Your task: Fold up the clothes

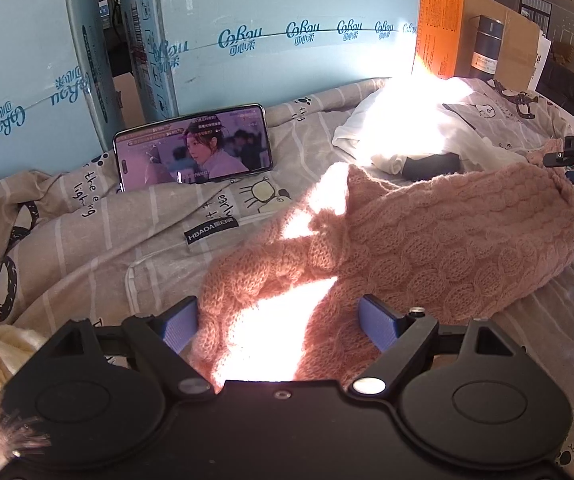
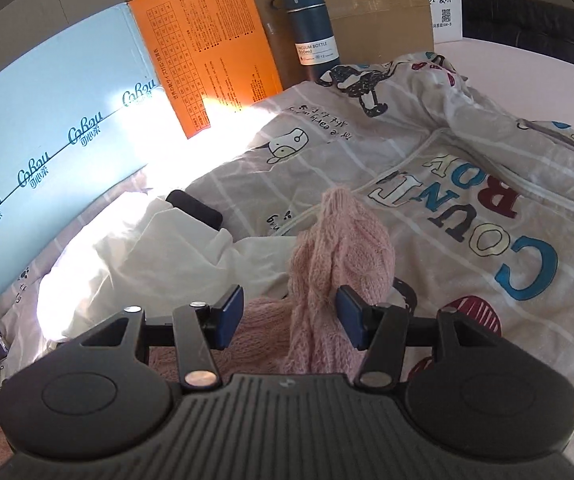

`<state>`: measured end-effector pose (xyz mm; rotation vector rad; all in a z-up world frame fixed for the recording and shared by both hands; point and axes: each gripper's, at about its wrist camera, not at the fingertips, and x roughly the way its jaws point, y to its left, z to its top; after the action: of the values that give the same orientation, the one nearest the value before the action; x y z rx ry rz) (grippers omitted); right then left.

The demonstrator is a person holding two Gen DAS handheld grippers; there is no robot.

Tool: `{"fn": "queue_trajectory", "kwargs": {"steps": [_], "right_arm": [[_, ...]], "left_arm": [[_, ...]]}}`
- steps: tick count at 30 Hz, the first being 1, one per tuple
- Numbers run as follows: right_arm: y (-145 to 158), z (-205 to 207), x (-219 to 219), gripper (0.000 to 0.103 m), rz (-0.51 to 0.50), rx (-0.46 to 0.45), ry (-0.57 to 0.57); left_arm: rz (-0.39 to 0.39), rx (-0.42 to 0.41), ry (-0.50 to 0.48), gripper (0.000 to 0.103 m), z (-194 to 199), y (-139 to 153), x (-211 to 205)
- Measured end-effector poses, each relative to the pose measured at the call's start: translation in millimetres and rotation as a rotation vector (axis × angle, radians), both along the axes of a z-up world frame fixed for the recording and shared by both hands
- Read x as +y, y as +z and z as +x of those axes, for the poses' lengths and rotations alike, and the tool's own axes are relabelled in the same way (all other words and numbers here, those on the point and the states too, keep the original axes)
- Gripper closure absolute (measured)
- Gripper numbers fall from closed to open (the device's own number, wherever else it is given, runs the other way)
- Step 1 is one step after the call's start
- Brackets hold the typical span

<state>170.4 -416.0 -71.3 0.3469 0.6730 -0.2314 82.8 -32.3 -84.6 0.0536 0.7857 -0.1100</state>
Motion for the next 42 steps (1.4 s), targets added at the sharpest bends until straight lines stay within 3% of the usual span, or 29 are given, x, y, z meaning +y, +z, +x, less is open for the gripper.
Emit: {"fn": "queue_trajectory", "kwargs": {"steps": [2,5,12,15,17,21,24,26,28,30,31,32,33,35,37,42], "right_arm": [[1.2,-3.9,-1.3,0.054,-0.064,0.001,-0.069],[-2.2,-2.7,-10.3,0.051,-0.084,0.028,-0.088],[-10.3,23.8,-0.2,0.052,-0.263,0.100,-0.027],[-10.4,24.1,-3.1,0.067,-0.305,0.121,-0.082],[-10.6,18.5,-11.1,0.077,-0.294,0.127,-0.127],[-19.7,5.6,-41.9,0.078,-0.141,0.129,-0.232],[-24.2,-1.4,-56.5,0.072,-0.010,0.095,-0.269],[-24.0,-2.9,-58.8,0.045,0.044,0.076,-0.267],[-23.6,-0.6,-56.1,0.038,0.035,0.070,-0.247],[-24.9,4.1,-54.3,0.040,0.009,0.093,-0.243],[-25.2,5.0,-54.2,0.046,-0.001,0.094,-0.244],[-25.5,5.6,-54.2,0.062,-0.012,0.094,-0.245],[-25.6,5.7,-54.8,0.070,-0.019,0.092,-0.246],[-22.8,2.8,-57.9,0.081,-0.010,0.073,-0.256],[-17.6,-1.8,-58.8,0.085,0.003,0.042,-0.266],[10.8,-16.2,-46.6,0.086,-0.005,-0.098,-0.213]], "left_arm": [[-0.001,0.002,0.004,0.017,0.0,-0.2,1.0],[-0.002,0.004,0.005,0.017,0.7,-0.7,1.4],[0.003,0.009,0.002,0.017,1.8,-0.6,0.7],[0.004,0.009,0.004,0.017,1.3,-0.1,1.2],[0.005,0.008,0.006,0.017,0.8,-0.1,1.8],[0.007,0.009,0.009,0.017,0.8,-0.1,3.2],[0.011,0.010,0.007,0.017,0.1,0.2,3.4],[0.015,0.003,0.004,0.017,-1.1,1.4,3.9],[0.041,-0.026,0.016,0.017,-2.2,3.0,5.9],[0.034,-0.051,0.059,0.017,-0.3,4.7,13.1],[0.025,-0.054,0.083,0.017,2.1,4.8,17.1],[0.035,-0.048,0.106,0.017,6.3,2.2,19.7],[0.048,-0.044,0.121,0.017,10.3,-2.4,21.6],[0.059,0.012,0.136,0.017,19.3,-13.7,23.7],[0.054,0.041,0.142,0.017,23.1,-20.0,24.7],[0.036,-0.006,0.113,0.017,12.1,-7.8,23.2]]}}
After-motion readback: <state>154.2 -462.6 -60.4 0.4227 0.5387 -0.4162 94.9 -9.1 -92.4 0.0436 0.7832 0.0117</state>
